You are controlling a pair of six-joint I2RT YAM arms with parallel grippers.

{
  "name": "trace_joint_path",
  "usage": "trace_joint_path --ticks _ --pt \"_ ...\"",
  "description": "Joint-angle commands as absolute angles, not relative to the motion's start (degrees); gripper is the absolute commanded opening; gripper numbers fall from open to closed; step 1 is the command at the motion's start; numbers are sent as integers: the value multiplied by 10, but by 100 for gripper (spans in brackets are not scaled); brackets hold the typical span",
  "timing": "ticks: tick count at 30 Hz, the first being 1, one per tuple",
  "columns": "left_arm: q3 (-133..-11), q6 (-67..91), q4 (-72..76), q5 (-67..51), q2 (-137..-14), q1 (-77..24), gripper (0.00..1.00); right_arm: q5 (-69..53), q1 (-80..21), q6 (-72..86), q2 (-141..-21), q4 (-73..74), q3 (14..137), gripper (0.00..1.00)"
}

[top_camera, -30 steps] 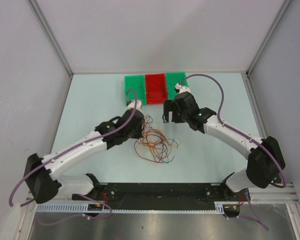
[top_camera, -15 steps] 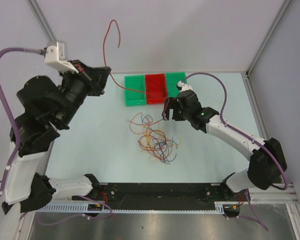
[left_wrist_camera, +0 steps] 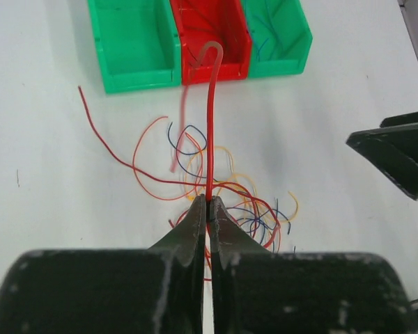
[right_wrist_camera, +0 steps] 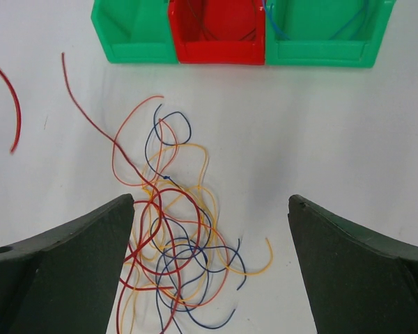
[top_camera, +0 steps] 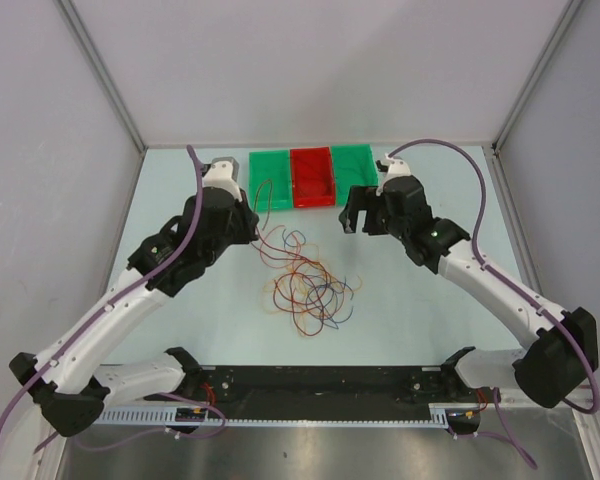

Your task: Untangle the cables

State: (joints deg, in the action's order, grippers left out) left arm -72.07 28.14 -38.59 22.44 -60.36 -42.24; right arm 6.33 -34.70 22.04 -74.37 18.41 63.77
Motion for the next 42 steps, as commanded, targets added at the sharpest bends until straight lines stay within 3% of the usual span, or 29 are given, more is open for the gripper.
trace_joint_path --ticks 1,17,42 --pt "-696 315 -330 171 -584 -388 1 6 -344 190 -705 150 614 95" --pt "-701 308 -308 90 -645 -311 0 -126 -415 124 -718 25 560 90" --pt "-712 301 -309 80 -660 -301 0 -171 -432 105 -774 -40 567 89"
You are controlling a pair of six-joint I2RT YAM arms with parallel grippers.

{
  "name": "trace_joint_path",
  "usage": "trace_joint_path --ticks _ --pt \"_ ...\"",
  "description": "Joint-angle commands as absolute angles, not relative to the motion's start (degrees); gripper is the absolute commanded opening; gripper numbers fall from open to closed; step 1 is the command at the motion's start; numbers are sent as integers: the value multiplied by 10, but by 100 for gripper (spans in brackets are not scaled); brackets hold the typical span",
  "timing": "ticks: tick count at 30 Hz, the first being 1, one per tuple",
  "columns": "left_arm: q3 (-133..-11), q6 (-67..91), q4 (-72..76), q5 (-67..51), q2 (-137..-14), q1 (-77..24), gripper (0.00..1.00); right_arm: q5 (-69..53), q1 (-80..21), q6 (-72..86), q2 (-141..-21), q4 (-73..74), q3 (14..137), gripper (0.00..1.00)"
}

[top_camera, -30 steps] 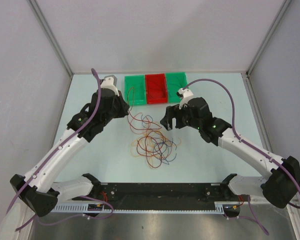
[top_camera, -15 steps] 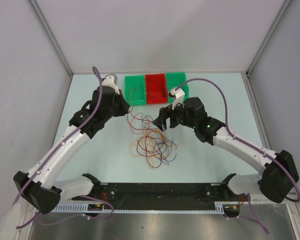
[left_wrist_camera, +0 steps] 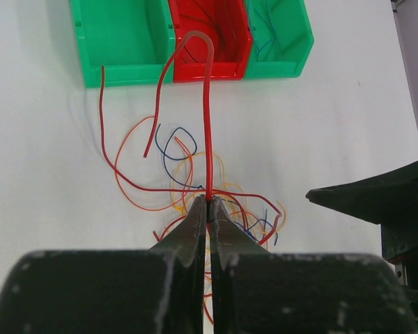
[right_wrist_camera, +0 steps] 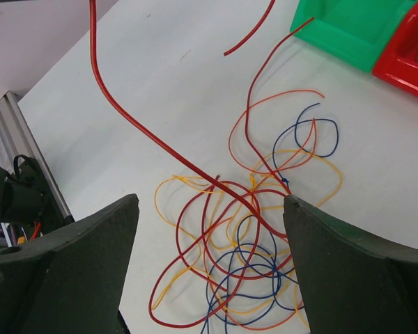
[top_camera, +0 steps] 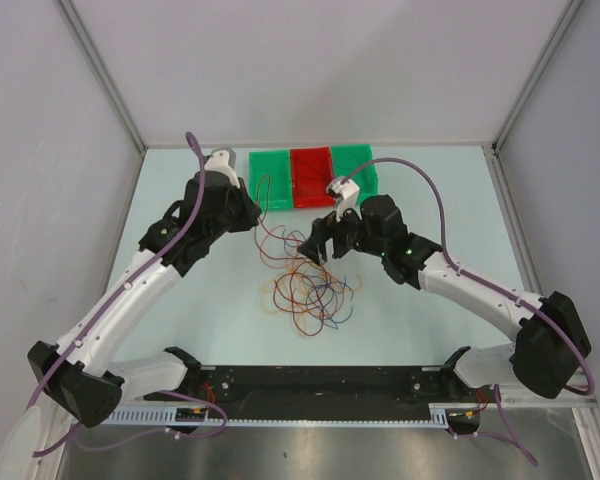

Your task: Untangle the cables

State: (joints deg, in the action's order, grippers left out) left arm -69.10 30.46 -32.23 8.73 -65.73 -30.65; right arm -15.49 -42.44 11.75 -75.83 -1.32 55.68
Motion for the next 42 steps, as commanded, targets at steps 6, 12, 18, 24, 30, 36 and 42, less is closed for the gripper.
trace_joint_path --ticks 6,12,18,24,30,36,42 --pt "-715 301 -306 78 -660 -301 0 -152 -434 100 -800 -51 575 86" --pt "-710 305 -301 73 -660 -301 0 -145 -438 93 -825 -54 592 81" --pt "-703 306 -298 72 -657 -301 0 -134 -444 89 -838 -55 604 58" --pt "-701 306 -297 74 -654 -300 0 -123 -446 87 -844 -49 611 31" --pt "-693 299 -319 72 -630 -299 14 -102 -446 85 -835 -26 647 0" --pt "-653 285 -397 153 -543 -299 79 -69 -445 69 -798 23 735 0" --pt "-604 275 -459 185 -453 -299 93 -41 -443 55 -805 28 806 0"
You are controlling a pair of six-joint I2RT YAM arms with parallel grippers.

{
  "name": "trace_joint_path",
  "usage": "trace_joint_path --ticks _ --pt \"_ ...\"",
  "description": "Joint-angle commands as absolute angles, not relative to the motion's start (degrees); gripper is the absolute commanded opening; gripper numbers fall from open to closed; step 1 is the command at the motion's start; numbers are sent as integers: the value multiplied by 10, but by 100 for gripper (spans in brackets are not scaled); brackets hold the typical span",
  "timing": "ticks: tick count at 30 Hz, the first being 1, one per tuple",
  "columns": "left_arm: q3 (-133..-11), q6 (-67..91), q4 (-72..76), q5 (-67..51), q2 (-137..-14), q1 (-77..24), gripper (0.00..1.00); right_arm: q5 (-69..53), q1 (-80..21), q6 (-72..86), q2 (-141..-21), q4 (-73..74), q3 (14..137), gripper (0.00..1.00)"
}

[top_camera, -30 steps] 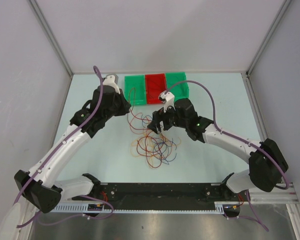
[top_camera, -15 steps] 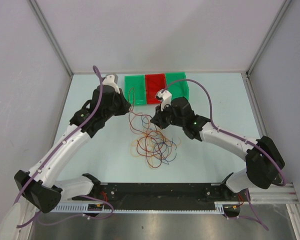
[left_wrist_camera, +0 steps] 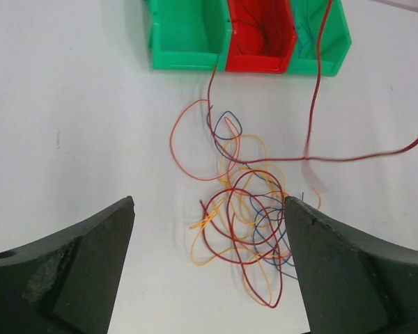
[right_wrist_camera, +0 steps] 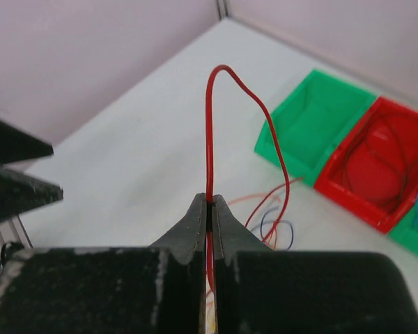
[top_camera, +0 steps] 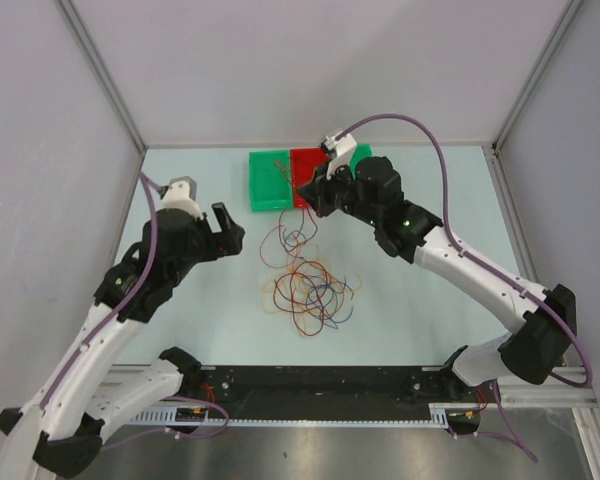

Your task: Untangle the cables

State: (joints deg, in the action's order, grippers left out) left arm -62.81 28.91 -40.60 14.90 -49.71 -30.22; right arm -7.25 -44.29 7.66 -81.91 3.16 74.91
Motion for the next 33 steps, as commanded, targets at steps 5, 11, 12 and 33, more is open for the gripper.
trace_joint_path --ticks 5,11,12,33 --pt "-567 265 -486 199 -383 -299 94 -7 -442 36 -835 51 887 0" --pt "-498 267 -459 217 -319 -299 93 22 -436 22 -891 64 999 0" --pt "-491 265 -450 215 -314 -299 93 23 -435 21 -899 67 1015 0" --pt "-475 263 -441 247 -282 -293 92 -10 -395 14 -1134 98 1355 0"
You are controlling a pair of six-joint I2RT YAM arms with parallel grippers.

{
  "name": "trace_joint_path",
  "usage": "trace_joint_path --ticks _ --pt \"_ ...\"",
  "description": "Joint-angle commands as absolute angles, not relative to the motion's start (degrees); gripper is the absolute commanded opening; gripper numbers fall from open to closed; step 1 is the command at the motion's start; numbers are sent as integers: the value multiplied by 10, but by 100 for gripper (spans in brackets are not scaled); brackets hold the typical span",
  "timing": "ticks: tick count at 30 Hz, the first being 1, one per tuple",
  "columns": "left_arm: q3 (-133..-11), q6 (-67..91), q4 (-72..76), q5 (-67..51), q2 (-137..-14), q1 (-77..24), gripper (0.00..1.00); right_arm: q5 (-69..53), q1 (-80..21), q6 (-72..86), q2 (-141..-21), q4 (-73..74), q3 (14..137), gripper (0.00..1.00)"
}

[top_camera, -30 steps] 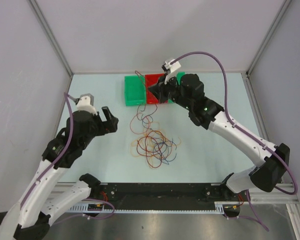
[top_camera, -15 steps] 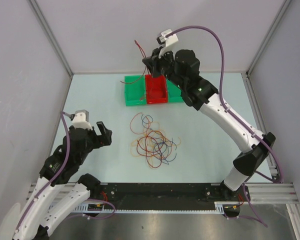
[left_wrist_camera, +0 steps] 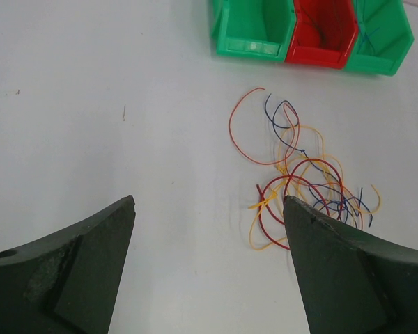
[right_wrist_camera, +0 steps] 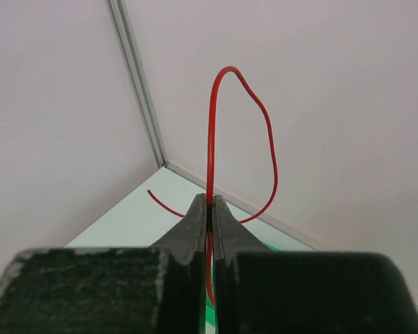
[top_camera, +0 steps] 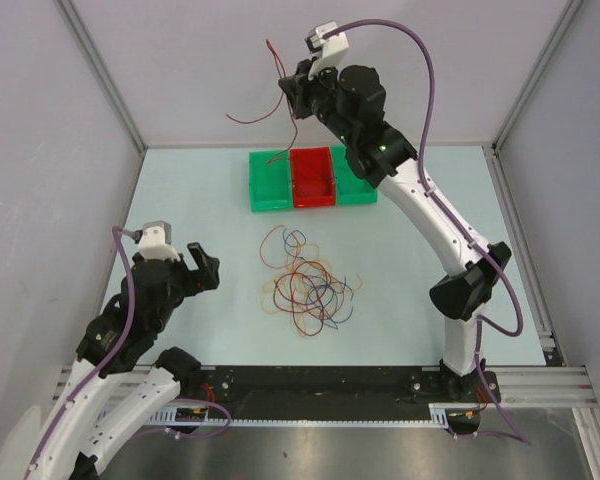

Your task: Untangle the cables

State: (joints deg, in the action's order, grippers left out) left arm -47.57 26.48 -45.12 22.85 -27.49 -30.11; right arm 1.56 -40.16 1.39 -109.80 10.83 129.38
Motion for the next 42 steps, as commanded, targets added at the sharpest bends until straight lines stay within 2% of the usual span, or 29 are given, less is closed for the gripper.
trace_joint_path --ticks 1,13,24,42 --pt "-475 264 -441 248 -281 -292 92 -12 -393 15 -1142 92 1374 0" --pt "-475 268 -445 258 -277 -283 91 -50 -369 82 -1214 34 1417 0" --pt "-474 272 -446 262 -275 -275 89 -100 -369 97 -1231 -26 1444 0" --pt "-473 272 -446 263 -277 -268 89 -95 -357 110 -1259 -62 1416 0"
